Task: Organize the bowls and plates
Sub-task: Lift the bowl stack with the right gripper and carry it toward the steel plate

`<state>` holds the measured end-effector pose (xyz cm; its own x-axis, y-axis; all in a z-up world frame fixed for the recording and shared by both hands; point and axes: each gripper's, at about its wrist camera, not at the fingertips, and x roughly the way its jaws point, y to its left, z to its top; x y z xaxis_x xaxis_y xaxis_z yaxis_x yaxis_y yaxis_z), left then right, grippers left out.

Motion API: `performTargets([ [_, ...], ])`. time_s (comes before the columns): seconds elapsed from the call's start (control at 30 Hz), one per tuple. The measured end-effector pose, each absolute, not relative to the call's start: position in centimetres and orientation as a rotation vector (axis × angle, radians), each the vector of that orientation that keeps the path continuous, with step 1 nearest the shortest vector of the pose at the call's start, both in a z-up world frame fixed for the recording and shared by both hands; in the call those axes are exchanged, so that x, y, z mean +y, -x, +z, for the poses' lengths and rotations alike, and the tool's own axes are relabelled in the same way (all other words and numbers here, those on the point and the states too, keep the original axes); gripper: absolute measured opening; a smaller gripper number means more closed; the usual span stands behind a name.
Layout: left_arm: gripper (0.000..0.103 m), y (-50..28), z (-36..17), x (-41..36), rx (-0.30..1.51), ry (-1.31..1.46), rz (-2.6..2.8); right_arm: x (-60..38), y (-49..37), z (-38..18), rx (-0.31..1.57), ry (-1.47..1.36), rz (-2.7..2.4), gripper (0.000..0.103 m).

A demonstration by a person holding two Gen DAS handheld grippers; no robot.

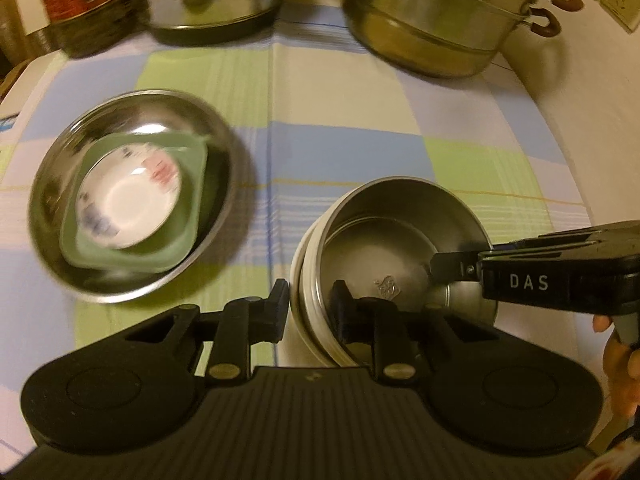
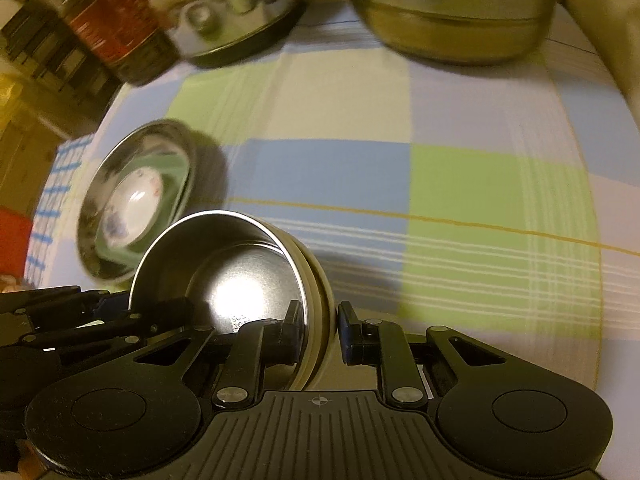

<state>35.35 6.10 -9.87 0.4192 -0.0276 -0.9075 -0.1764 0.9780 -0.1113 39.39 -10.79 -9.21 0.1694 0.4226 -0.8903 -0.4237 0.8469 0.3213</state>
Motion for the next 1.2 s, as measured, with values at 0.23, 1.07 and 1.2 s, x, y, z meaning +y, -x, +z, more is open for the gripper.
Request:
performTargets([
  [0.23, 0.021, -33.4, -9.8, 6.5, 1.124, 0.237, 0.152, -9.7, -38.6, -9.3, 1.258, 0.045, 0.662, 0.019],
  [1.07, 0.022, -32.5, -10.4, 5.9, 1.060, 0.257, 0.210, -10.6, -37.2, -9.7, 1.204, -0.059, 0.568, 0.018],
  [1.2, 0.022, -32.6, -10.4, 6.0, 1.062, 0.245, 0.188, -10.5, -37.1, -9.7, 1.207, -0.056, 0.558, 0.017],
])
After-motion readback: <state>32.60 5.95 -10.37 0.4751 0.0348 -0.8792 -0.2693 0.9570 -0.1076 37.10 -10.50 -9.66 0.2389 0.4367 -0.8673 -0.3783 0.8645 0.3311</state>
